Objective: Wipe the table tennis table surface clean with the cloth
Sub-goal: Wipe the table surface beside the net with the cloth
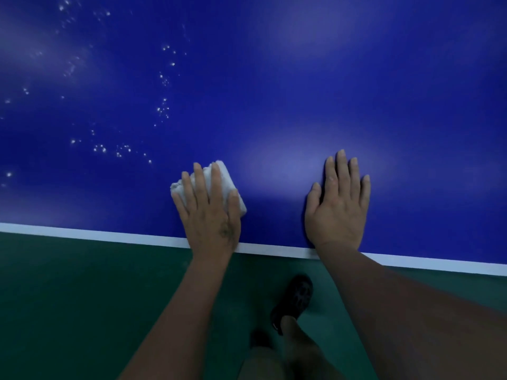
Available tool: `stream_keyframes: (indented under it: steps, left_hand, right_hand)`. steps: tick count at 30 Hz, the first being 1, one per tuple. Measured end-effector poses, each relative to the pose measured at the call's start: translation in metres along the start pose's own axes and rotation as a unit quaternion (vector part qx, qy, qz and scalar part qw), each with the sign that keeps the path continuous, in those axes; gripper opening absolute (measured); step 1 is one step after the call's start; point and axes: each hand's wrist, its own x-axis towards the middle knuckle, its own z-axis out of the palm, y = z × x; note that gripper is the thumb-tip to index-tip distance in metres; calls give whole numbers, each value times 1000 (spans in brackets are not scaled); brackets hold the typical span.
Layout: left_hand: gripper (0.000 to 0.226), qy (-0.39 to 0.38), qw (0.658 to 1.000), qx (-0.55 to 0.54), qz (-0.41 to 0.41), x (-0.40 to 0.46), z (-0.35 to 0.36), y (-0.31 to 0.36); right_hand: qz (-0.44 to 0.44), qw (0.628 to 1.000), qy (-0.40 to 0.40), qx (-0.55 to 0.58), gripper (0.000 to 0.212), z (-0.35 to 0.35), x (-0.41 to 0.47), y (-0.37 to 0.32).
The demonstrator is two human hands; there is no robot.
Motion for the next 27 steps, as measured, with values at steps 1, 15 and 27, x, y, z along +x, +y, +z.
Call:
stream_keyframes:
  steps: [1,15,27]
  left_hand:
    - [64,2,1000,4,7,-7,1,4]
    - [69,3,995,-95,38,138,8,156]
    - [63,-35,972,-12,234,-72,1,58]
  right_hand:
    - [-1,1000,-1,0,60,0,0,0]
    - [-8,1000,23,2,57,7,0,4]
    - [4,1000,-5,0,57,5,1,3]
